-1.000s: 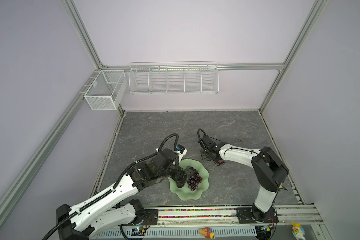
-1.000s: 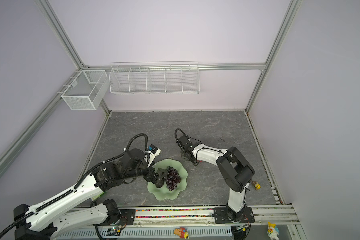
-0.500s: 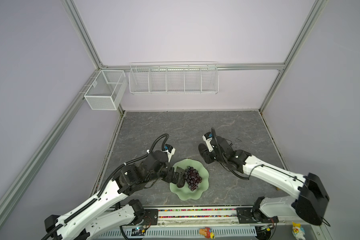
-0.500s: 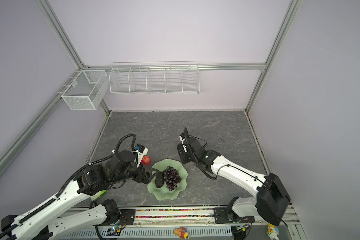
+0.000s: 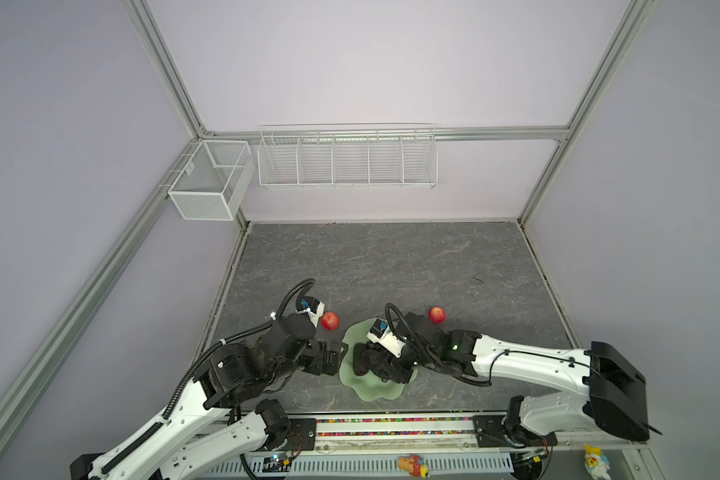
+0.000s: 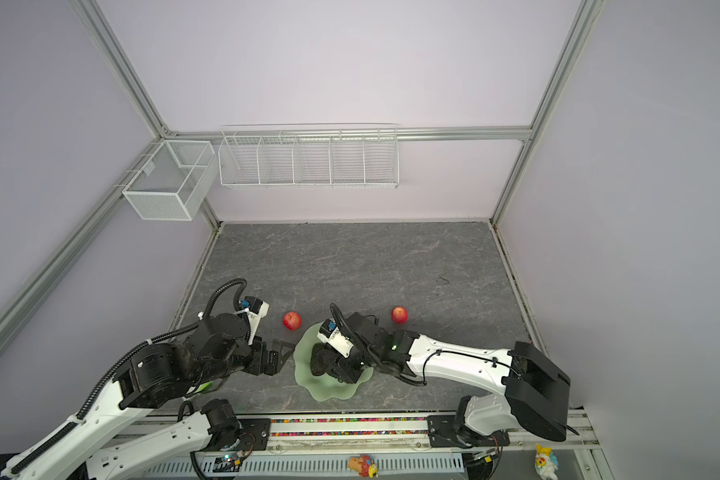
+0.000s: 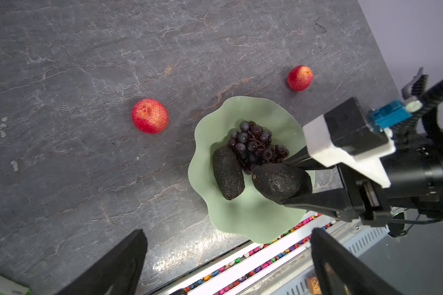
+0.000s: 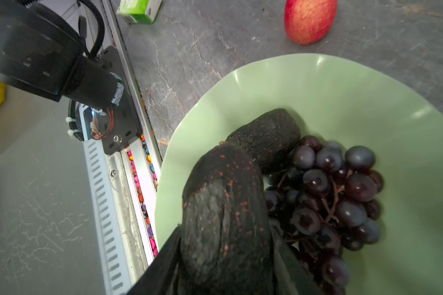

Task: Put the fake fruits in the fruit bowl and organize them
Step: 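Lower the avocado into the bowl with the right gripper while the left reaches out, then grasp the red apple with the left gripper and carry it over the bowl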

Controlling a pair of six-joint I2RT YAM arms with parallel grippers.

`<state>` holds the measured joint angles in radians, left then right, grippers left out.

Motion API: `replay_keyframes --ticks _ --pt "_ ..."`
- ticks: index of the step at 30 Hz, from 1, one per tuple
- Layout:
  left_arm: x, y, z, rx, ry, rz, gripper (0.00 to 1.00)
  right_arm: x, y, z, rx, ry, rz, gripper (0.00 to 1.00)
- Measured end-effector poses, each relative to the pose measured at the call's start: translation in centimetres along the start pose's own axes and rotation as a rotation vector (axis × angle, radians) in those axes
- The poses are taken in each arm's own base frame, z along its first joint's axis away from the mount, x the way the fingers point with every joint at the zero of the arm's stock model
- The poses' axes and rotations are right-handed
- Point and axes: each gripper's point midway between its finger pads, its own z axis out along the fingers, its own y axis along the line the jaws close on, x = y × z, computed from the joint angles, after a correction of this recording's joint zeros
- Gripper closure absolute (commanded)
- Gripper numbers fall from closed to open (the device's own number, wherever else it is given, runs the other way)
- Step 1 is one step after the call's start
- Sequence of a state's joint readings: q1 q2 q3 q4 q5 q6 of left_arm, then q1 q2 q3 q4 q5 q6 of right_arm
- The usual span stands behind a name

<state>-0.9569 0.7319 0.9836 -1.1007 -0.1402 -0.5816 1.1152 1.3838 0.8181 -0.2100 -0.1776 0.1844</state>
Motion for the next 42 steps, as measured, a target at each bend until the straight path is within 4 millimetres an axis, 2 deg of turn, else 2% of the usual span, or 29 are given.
replay_keyframes --ticks 7,9,11,17,22,26,28,29,32,38,42 --pt "0.1 0.5 0.6 -0.039 0.007 -0.012 0.01 1.7 0.9 2.0 -0.015 0.076 -0.058 0.58" --pt "-0.1 0.7 0.7 -0.051 -0.005 -0.019 0.01 2.1 0.9 2.5 -0.013 0.094 -0.067 0.55" --pt "-0.2 1.1 0.8 -0.071 -0.016 -0.028 0.01 2.4 0.8 2.8 -0.009 0.109 -0.070 0.47" --pt "-1.0 2.7 1.4 -0.183 -0.048 -0.027 0.01 2.0 0.6 2.7 0.015 0.104 -0.092 0.29" --pt "-2.1 4.4 2.8 -0.250 -0.095 -0.075 0.00 1.5 0.4 1.3 0.048 0.092 -0.115 0.22" --pt "-2.3 7.5 5.6 -0.298 -0.105 -0.199 0.05 -1.2 1.1 -1.0 0.056 0.005 -0.142 0.15" --pt "-1.9 9.2 7.8 -0.305 -0.078 -0.271 0.07 -2.5 1.6 -2.1 0.051 -0.043 -0.152 0.04" --pt "-1.6 10.0 9.0 -0.309 -0.057 -0.300 0.07 -3.0 1.8 -2.5 0.048 -0.062 -0.166 0.12" --pt "-0.2 10.9 12.3 -0.304 0.012 -0.333 0.09 -4.4 2.5 -3.1 0.033 -0.103 -0.178 0.12" --pt "-0.3 11.8 16.0 -0.327 0.059 -0.345 0.13 -5.8 3.8 -2.6 -0.016 -0.154 -0.197 0.12" --pt "-0.8 12.2 17.9 -0.346 0.086 -0.334 0.15 -5.8 3.8 -1.6 -0.025 -0.141 -0.195 0.12"
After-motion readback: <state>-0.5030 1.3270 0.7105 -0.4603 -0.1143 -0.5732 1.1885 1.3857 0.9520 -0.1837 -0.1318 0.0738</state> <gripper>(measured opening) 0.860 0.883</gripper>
